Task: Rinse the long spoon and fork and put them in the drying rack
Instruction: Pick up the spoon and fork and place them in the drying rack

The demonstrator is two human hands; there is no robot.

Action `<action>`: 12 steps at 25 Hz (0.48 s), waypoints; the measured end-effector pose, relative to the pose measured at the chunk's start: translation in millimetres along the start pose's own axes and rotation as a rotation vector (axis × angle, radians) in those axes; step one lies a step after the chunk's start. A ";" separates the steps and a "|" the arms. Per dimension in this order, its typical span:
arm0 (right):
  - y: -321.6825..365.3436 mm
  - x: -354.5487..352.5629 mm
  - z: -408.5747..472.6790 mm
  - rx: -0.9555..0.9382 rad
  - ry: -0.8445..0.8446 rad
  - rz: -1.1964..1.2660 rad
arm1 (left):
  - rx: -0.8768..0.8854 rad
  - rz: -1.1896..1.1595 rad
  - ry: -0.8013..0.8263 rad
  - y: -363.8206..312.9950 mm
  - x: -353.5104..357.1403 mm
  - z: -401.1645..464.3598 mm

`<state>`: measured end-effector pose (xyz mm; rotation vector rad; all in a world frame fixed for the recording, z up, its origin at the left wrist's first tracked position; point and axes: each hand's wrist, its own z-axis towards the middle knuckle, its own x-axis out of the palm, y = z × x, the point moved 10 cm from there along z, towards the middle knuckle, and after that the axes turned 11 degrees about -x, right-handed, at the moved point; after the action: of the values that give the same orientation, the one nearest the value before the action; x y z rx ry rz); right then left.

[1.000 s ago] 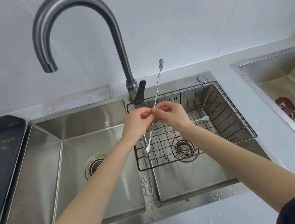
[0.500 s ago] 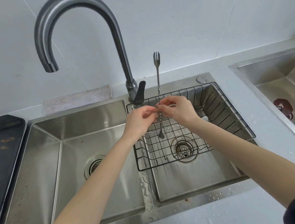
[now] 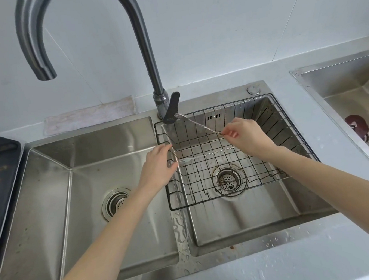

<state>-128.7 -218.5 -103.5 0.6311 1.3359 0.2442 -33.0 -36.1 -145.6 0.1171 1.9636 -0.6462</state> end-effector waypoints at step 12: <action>-51.7 70.0 -30.7 0.046 0.339 -0.269 | 0.057 0.165 -0.053 16.2 32.1 0.6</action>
<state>-151.0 -215.8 -193.0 0.4530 1.7397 0.1028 -42.0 -28.8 -179.6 0.2914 1.8631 -0.5906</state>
